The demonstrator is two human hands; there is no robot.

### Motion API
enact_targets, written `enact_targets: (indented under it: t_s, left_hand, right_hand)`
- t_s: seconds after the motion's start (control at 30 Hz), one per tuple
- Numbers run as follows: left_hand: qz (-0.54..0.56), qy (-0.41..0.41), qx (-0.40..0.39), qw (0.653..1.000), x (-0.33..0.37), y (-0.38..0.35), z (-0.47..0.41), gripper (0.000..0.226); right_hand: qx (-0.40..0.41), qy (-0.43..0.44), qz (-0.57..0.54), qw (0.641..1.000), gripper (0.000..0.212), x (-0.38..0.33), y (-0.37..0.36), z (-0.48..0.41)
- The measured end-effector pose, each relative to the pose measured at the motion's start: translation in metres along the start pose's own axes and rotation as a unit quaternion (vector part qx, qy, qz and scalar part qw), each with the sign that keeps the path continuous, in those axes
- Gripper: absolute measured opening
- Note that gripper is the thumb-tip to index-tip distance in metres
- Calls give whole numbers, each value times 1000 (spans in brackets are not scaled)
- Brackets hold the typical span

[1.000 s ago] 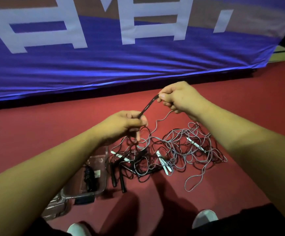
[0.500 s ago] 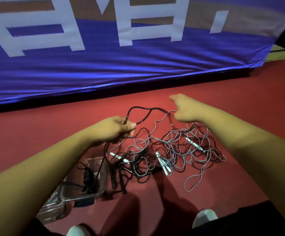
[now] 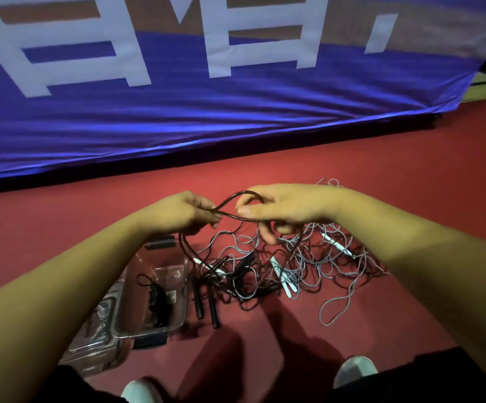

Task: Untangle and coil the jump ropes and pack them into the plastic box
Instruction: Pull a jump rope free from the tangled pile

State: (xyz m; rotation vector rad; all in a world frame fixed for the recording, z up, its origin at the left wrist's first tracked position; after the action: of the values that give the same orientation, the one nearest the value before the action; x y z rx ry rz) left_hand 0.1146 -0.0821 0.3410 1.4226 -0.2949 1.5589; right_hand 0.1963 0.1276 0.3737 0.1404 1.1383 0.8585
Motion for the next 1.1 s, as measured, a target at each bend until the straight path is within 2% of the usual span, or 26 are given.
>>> enact_targets:
  t_s: [0.07,0.17,0.23,0.3,0.33,0.37,0.43,0.47,0.5,0.57,0.63,0.7,0.73,0.8,0.83,0.9,0.93,1.03,1.1]
  left_hand:
    - [-13,-16,14,1000,-1,5,-2,10]
    - [-30,-1,41,999,-18,18,-5,14]
    - [-94,28,50,994,-37,28,-3,17]
    - [-156,48,63,985,-52,35,1,23]
    - [-126,49,73,988,-55,35,2,26]
    - [-56,46,84,994,-54,34,2,27]
    - [64,20,102,993,-41,29,-1,27]
    - [93,9,104,990,-30,25,-3,26]
    - [112,0,93,989,-20,19,-5,25]
    - [125,-14,50,991,-3,4,-7,21]
    - [119,-22,3,993,7,-10,-7,18]
    - [126,-38,-35,991,14,-18,-5,15]
    - [137,-52,-47,988,17,-20,-5,14]
    - [153,-73,-48,984,22,-17,-3,17]
    - [163,-75,-41,983,24,-15,-2,20]
    - [191,-66,-31,979,25,-10,0,23]
    - [187,-62,-32,980,25,-9,2,22]
    - [99,-44,-47,993,22,-6,6,10]
    - [104,-26,-51,993,19,-7,5,10]
  right_hand:
    - [61,35,88,994,25,-2,4,-3]
    - [224,24,79,971,26,3,26,-9]
    - [363,-17,8,932,20,21,46,-8]
    - [470,-95,21,877,21,49,61,-4]
    - [467,-139,57,871,26,62,65,-2]
    - [423,-178,85,884,30,71,65,-2]
    - [278,-236,120,924,31,78,54,-3]
    - [209,-255,160,930,40,75,49,-2]
    - [156,-262,207,929,60,68,43,0]
    - [125,-209,261,934,96,50,38,3]
    - [145,-99,173,969,109,29,31,1]
    - [138,2,53,989,101,10,17,-6]
    - [124,28,24,992,86,6,9,-11]
    - [86,47,10,995,35,1,-6,-17]
    - [68,45,-2,997,19,1,-10,-17]
    - [51,42,-40,997,15,1,-11,-14]
    - [68,43,-48,996,16,1,-8,-14]
    - [189,47,-7,981,12,-3,7,-17]
    - [254,54,38,965,8,0,11,-20]
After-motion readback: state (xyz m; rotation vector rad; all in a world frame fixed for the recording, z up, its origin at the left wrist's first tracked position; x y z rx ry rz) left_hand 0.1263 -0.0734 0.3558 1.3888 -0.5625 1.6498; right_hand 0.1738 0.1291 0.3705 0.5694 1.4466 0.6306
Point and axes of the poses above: each hand's wrist, its own z-axis away from the middle knuckle, its own y-axis out of the back of the hand, x = y × z, the point moved 1 cm from there along -z, towards the middle knuckle, and after that the axes turned 5 degrees about -y, right-handed, at the moved point
